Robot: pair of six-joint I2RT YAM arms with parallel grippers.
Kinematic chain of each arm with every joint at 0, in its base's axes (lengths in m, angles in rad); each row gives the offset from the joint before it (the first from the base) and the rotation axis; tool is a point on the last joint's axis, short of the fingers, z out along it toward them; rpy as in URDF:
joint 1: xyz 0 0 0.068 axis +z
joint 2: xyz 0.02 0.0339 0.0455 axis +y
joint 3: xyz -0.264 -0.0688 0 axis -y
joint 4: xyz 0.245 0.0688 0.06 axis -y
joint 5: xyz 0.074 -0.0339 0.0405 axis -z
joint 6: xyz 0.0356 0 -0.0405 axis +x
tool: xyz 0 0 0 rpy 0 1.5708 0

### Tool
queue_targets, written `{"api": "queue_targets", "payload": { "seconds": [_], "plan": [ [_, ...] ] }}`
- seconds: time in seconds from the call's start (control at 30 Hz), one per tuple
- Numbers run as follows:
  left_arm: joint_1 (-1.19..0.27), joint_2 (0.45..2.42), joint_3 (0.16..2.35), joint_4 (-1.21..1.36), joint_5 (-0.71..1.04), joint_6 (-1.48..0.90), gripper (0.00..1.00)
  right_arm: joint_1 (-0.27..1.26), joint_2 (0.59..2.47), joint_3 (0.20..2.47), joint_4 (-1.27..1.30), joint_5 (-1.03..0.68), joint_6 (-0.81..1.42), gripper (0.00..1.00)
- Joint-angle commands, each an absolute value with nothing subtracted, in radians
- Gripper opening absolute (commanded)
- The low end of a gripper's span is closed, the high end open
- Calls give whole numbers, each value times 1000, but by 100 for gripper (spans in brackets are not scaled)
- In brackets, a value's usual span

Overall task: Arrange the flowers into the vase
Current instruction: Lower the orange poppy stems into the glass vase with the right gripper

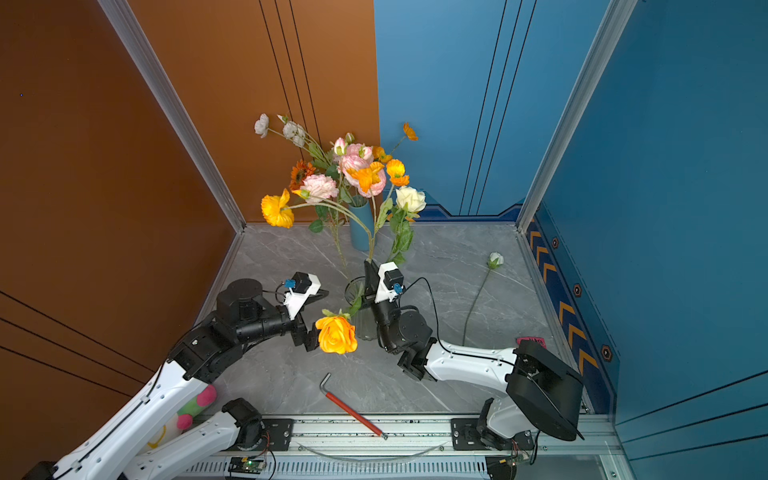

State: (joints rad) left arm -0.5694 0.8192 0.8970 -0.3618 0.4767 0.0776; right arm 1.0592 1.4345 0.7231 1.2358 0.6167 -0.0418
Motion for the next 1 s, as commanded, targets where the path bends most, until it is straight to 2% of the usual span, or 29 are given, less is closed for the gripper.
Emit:
{"api": "queue_targets", "payload": {
  "seconds": [0.0, 0.67, 0.87, 0.97],
  "plan": [
    [-561, 820, 887, -351, 508, 66, 98, 1066, 1440, 695, 1332, 662, -61, 7],
    [-563, 828, 888, -351, 511, 65, 98, 1094, 1551, 661, 1385, 702, -120, 11],
    [-563, 830, 888, -351, 512, 64, 98, 1103, 1593, 652, 1418, 726, -113, 16],
    [-563, 831, 887, -351, 513, 64, 98, 1110, 1598, 645, 1418, 743, -112, 23]
  ]
}}
